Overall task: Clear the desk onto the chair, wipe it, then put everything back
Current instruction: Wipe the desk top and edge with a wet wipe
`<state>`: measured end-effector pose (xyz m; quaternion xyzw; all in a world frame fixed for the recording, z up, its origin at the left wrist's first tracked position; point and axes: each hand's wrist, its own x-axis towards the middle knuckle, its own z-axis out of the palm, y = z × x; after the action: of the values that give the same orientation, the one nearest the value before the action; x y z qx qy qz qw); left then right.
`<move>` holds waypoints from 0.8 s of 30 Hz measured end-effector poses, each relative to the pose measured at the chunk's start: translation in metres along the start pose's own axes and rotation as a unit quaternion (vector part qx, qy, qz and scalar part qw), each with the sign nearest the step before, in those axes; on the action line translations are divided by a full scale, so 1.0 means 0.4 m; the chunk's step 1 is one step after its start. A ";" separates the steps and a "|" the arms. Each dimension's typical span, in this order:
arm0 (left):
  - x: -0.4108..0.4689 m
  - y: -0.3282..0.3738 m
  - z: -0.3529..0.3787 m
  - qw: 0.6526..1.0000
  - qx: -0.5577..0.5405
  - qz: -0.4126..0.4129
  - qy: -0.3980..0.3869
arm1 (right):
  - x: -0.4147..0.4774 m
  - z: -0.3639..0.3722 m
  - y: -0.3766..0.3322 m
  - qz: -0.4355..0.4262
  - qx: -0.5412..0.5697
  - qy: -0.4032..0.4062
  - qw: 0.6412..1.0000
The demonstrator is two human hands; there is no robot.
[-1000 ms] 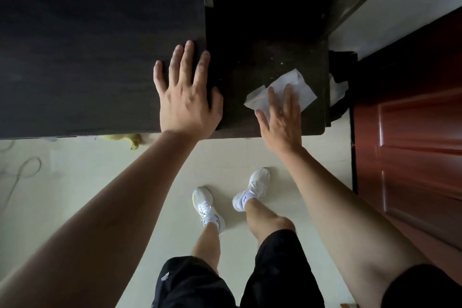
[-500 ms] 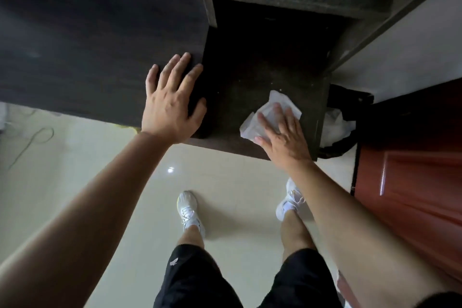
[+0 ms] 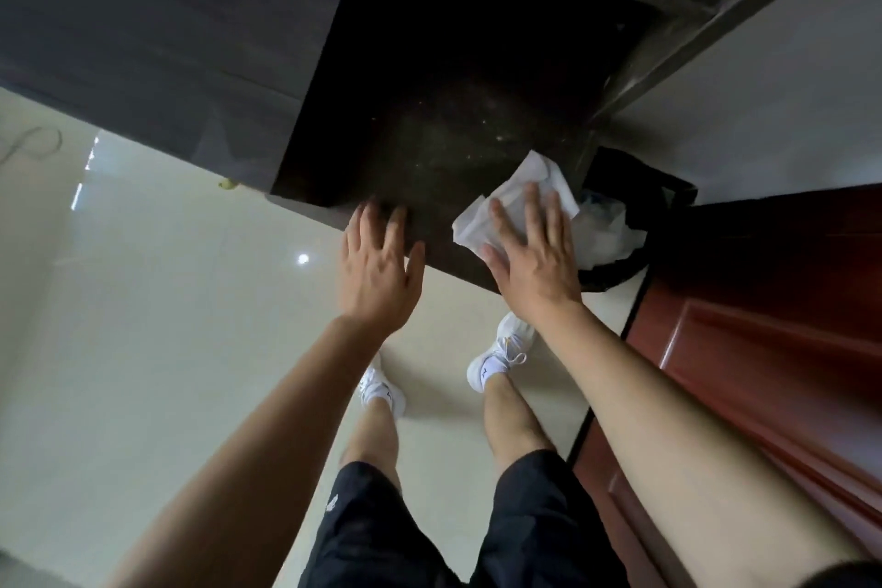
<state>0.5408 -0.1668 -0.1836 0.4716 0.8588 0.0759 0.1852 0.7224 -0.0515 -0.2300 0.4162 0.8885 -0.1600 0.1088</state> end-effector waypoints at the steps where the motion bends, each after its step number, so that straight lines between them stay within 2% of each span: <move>1: -0.003 -0.014 0.011 0.999 0.021 -0.013 -0.030 | 0.004 -0.007 -0.001 -0.001 -0.007 -0.011 1.000; 4: -0.010 -0.051 0.028 0.994 0.068 -0.014 -0.084 | 0.026 -0.026 -0.010 -0.010 -0.022 -0.047 0.999; 9: 0.003 -0.074 0.028 0.995 0.076 0.009 -0.061 | 0.133 -0.061 -0.044 -0.038 -0.017 -0.056 0.998; 15: 0.013 -0.094 0.036 0.988 0.130 0.048 -0.064 | 0.337 -0.090 -0.124 -0.012 -0.039 -0.043 0.998; 18: 0.021 -0.093 0.038 0.990 0.121 0.044 -0.064 | 0.421 -0.097 -0.175 -0.009 -0.028 -0.033 0.999; 21: 0.030 -0.084 0.045 0.991 0.112 0.039 -0.057 | 0.384 -0.073 -0.191 -0.032 -0.038 -0.032 0.998; 24: 0.041 -0.072 0.057 0.993 0.105 0.028 -0.051 | 0.237 -0.051 -0.108 -0.083 -0.042 -0.023 0.995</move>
<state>0.5190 -0.1697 -0.2173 0.5156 0.8378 -0.0338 0.1764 0.6278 -0.0030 -0.2338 0.3318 0.9233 -0.1404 0.1330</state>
